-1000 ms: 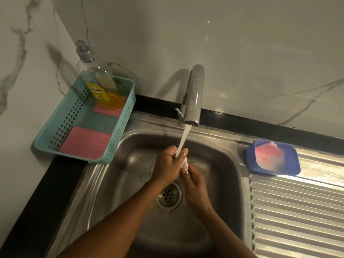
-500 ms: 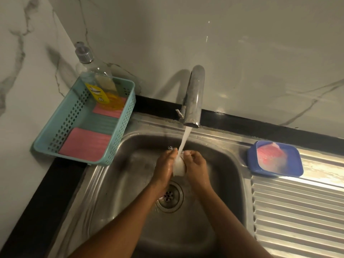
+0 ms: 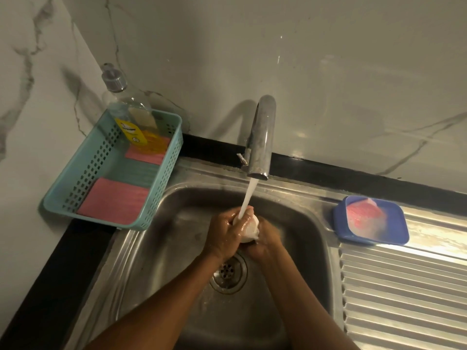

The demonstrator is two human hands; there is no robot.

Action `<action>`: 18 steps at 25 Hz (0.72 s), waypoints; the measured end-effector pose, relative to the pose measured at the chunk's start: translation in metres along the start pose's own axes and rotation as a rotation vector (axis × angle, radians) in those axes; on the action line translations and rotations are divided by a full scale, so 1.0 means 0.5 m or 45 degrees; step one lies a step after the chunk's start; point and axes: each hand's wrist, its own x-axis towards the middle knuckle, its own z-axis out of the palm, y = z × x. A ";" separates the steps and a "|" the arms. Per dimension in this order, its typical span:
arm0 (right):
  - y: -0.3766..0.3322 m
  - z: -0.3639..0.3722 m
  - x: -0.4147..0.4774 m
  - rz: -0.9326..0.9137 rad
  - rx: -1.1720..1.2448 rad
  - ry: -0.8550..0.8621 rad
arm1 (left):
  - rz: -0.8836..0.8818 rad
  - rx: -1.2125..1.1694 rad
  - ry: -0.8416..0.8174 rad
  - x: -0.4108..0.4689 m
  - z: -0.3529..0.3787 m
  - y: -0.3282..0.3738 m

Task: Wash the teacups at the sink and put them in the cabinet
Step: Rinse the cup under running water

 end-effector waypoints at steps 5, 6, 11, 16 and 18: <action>0.051 0.020 -0.019 -0.247 0.089 -0.180 | -0.344 0.382 0.470 0.004 0.030 0.053; 0.065 0.013 -0.015 -0.361 -0.051 -0.161 | -0.471 0.380 0.436 0.015 0.024 0.057; 0.068 -0.026 0.011 -0.748 -0.724 0.163 | -0.669 0.128 -0.063 0.017 0.021 0.051; 0.026 -0.013 0.004 -0.368 -0.563 0.159 | -0.191 -0.026 0.026 -0.043 0.031 -0.002; 0.038 -0.019 -0.005 -0.391 -0.570 -0.072 | -0.008 0.009 0.318 -0.043 0.012 -0.006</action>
